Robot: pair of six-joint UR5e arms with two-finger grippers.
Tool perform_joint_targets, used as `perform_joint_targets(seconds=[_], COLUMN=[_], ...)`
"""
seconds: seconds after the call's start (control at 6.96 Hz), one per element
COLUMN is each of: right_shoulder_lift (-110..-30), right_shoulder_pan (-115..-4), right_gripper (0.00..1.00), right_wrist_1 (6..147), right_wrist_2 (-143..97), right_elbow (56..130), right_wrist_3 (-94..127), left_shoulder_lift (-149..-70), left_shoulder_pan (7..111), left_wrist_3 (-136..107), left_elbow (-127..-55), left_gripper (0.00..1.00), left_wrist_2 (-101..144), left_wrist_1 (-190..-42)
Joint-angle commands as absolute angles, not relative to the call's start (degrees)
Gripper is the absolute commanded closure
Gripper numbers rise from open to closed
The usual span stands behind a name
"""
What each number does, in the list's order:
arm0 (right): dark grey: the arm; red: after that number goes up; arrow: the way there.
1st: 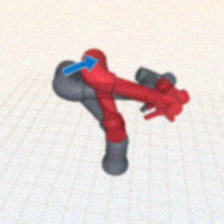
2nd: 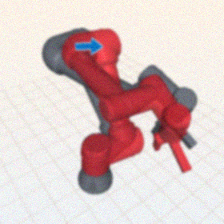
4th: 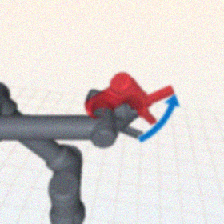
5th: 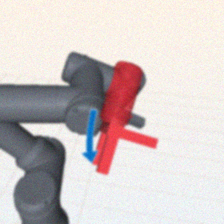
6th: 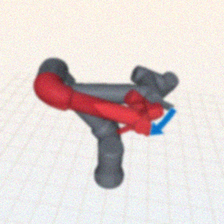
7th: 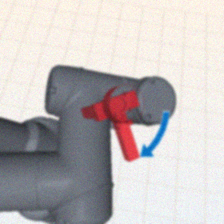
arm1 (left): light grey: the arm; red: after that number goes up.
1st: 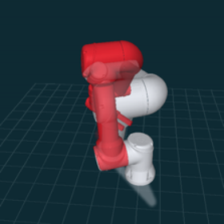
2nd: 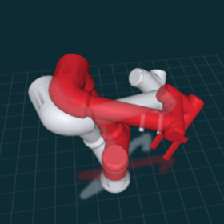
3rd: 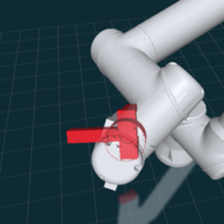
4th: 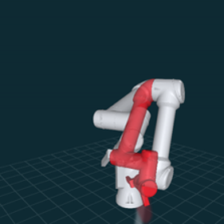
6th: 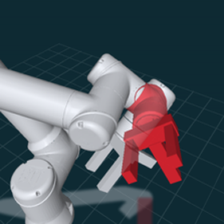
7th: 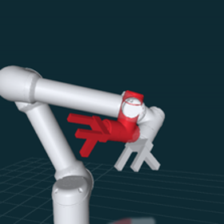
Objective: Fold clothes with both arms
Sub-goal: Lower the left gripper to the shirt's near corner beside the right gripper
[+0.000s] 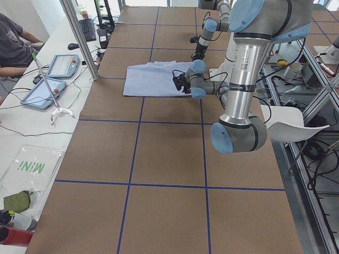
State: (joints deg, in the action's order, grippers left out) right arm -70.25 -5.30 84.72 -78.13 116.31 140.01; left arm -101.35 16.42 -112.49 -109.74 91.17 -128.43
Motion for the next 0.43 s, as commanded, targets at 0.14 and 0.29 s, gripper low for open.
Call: perform_joint_targets(seconds=[0.14, 0.29], right_shoulder_lift=[-70.05, -70.22], right_shoulder_pan=[-5.27, -5.27], right_gripper=[1.00, 1.00], right_wrist_1=[84.73, 84.73], right_wrist_2=[-78.13, -78.13], right_elbow=[116.54, 116.54], right_wrist_3=[140.01, 140.01], left_shoulder_lift=[-100.81, -100.64], left_shoulder_pan=[8.70, 8.70], left_wrist_3=[-118.04, -118.04], left_elbow=[-110.39, -113.17], left_gripper=[0.49, 0.50], left_wrist_2=[86.05, 86.04], left_wrist_1=[-126.22, -123.17])
